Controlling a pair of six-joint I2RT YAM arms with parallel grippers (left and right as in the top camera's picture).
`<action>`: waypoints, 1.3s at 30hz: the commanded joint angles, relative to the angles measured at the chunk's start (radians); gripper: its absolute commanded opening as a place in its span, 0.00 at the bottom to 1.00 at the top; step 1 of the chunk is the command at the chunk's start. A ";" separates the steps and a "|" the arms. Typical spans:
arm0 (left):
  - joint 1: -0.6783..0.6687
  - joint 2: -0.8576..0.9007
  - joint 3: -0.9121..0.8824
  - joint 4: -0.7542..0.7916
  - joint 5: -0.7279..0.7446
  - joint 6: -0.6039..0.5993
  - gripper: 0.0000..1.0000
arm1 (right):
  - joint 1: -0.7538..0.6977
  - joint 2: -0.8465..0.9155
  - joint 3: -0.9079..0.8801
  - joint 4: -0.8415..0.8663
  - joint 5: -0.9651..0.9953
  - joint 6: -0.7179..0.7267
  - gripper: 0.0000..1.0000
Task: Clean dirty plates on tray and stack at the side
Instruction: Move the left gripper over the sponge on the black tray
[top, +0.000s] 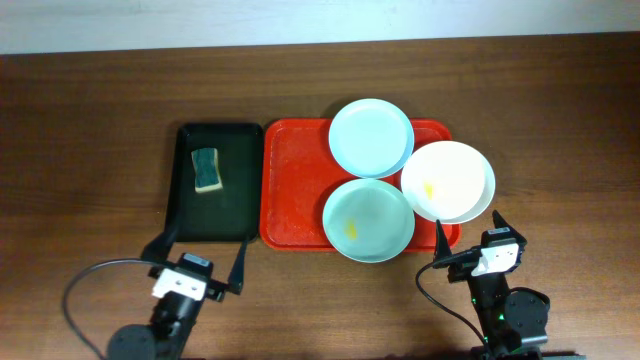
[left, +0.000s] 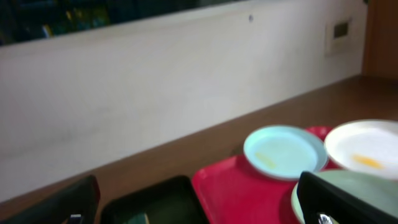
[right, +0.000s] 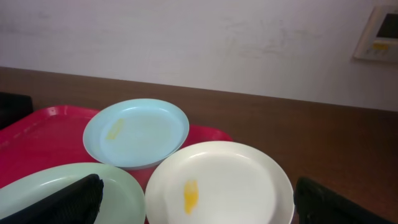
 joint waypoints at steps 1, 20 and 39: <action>-0.003 0.127 0.227 -0.102 0.028 -0.017 0.99 | 0.002 -0.005 -0.005 -0.004 -0.013 -0.006 0.98; -0.003 0.961 1.176 -0.940 0.044 -0.016 0.99 | 0.002 -0.005 -0.005 -0.004 -0.013 -0.006 0.98; -0.003 1.353 1.234 -1.195 0.044 -0.017 0.99 | 0.002 -0.005 -0.005 -0.004 -0.013 -0.006 0.98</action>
